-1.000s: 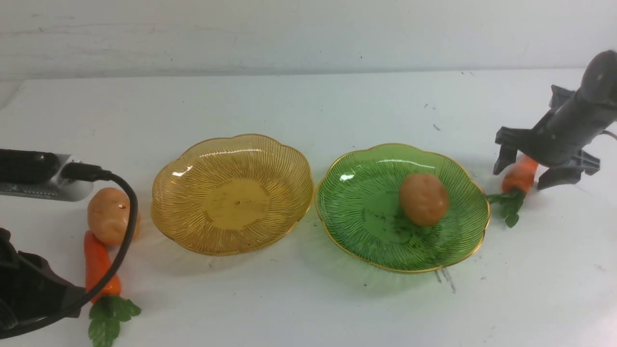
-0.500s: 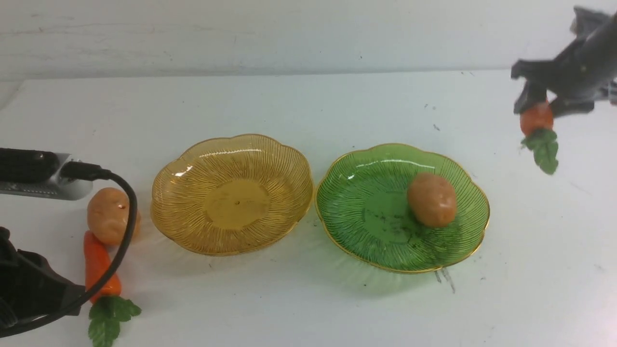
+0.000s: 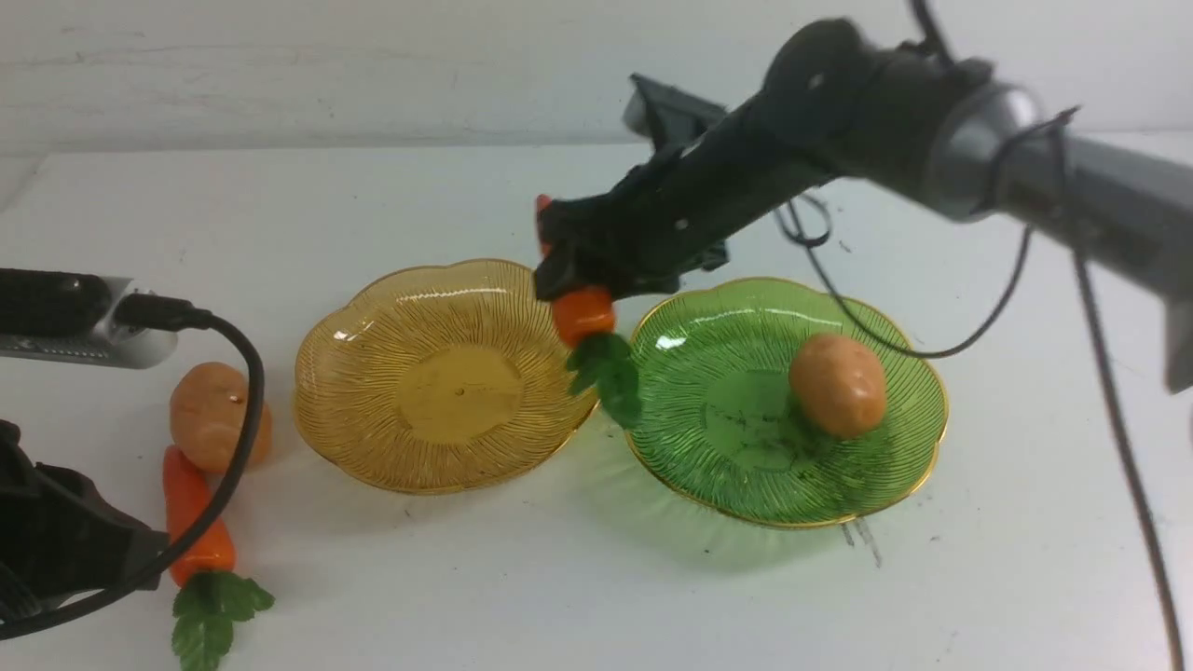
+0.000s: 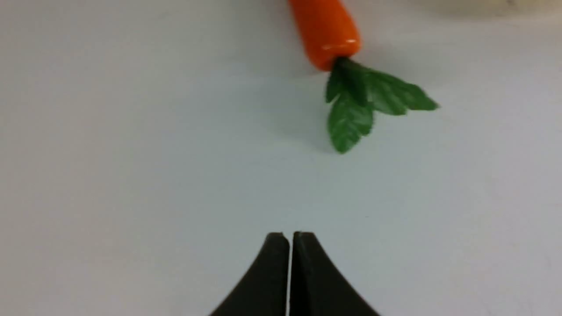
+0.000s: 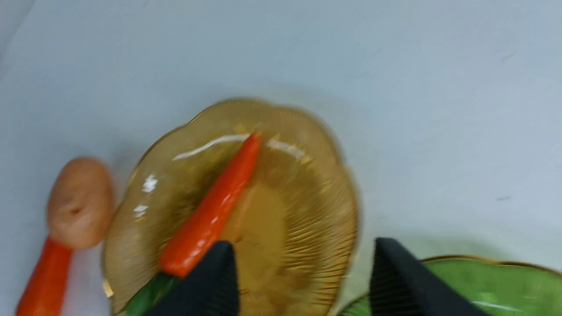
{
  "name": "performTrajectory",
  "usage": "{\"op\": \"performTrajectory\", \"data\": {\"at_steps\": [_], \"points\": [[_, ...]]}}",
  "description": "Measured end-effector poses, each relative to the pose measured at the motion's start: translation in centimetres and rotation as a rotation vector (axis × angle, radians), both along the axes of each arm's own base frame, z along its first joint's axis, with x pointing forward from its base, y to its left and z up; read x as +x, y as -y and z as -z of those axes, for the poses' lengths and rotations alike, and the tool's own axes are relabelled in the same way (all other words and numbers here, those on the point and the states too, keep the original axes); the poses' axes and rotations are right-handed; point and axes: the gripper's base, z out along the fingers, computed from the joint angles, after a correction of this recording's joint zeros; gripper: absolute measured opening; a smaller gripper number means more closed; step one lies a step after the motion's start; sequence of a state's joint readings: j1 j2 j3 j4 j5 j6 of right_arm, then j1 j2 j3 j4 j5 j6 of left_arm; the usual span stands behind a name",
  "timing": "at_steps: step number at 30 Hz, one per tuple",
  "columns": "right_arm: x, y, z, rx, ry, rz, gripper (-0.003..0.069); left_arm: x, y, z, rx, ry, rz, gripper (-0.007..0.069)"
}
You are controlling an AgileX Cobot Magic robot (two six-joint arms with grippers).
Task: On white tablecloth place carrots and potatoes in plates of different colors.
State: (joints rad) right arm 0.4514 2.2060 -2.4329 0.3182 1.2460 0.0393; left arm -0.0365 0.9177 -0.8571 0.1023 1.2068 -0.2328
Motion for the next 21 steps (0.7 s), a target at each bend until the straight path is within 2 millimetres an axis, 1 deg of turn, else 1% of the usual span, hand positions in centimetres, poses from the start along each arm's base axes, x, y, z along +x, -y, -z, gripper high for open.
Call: {"op": "performTrajectory", "data": {"at_steps": [1, 2, 3, 4, 5, 7, 8, 9, 11, 12, 13, 14, 15, 17, 20, 21], "points": [[-0.6, 1.6, -2.1, -0.029, 0.055, 0.043, 0.0284, 0.1, -0.2, 0.1, -0.009, -0.016, -0.023, -0.0003], [-1.4, 3.1, -3.9, -0.059, 0.097, 0.078, 0.0158, 0.2, -0.3, 0.4, -0.031, -0.043, -0.038, -0.0003], [-2.7, 4.3, -5.7, -0.084, 0.137, 0.102, 0.0090, 0.6, -0.4, 0.7, -0.052, -0.065, -0.048, -0.0003], [-3.9, 5.1, -6.6, -0.112, 0.148, 0.115, 0.0040, 1.0, -0.5, 1.0, -0.069, -0.074, -0.046, -0.0003], [-5.3, 6.0, -7.8, -0.128, 0.170, 0.125, 0.0020, 1.6, -0.6, 1.4, -0.087, -0.087, -0.052, -0.0003], [-8.2, 7.6, -8.7, -0.179, 0.175, 0.132, -0.0003, 2.9, -0.9, 2.1, -0.106, -0.087, -0.061, -0.0003], [-10.6, 9.0, -8.9, -0.217, 0.164, 0.138, -0.0012, 3.6, -1.0, 2.5, -0.115, -0.084, -0.065, -0.0003], [-11.7, 9.6, -8.4, -0.245, 0.142, 0.138, -0.0013, 4.5, -1.0, 2.9, -0.127, -0.069, -0.069, -0.0003], [-14.4, 11.1, -8.1, -0.272, 0.126, 0.149, -0.0015, 5.7, -0.9, 3.6, -0.152, -0.055, -0.066, -0.0001], [-16.4, 12.0, -7.8, -0.282, 0.111, 0.150, -0.0015, 6.6, -0.9, 4.1, -0.159, -0.043, -0.060, 0.0006], [-19.1, 13.2, -7.5, -0.285, 0.105, 0.150, -0.0015, 7.4, -0.9, 4.7, -0.158, -0.034, -0.049, 0.0022], [-20.4, 13.8, -7.1, -0.285, 0.097, 0.149, -0.0015, 8.0, -1.0, 5.1, -0.153, -0.032, -0.040, 0.0039], [-21.6, 14.3, -6.5, -0.286, 0.083, 0.147, -0.0015, 8.7, -1.1, 5.7, -0.149, -0.034, -0.035, 0.0062], [-24.3, 15.5, -6.1, -0.275, 0.099, 0.149, -0.0015, 9.7, -1.2, 6.8, -0.146, -0.043, -0.032, 0.0132], [-27.1, 16.6, -5.8, -0.252, 0.131, 0.152, -0.0015, 11.2, -1.3, 8.8, -0.145, -0.067, -0.037, 0.0285], [-27.7, 16.9, -5.9, -0.247, 0.141, 0.154, -0.0015, 11.8, -1.4, 9.7, -0.145, -0.080, -0.040, 0.0365]]}}
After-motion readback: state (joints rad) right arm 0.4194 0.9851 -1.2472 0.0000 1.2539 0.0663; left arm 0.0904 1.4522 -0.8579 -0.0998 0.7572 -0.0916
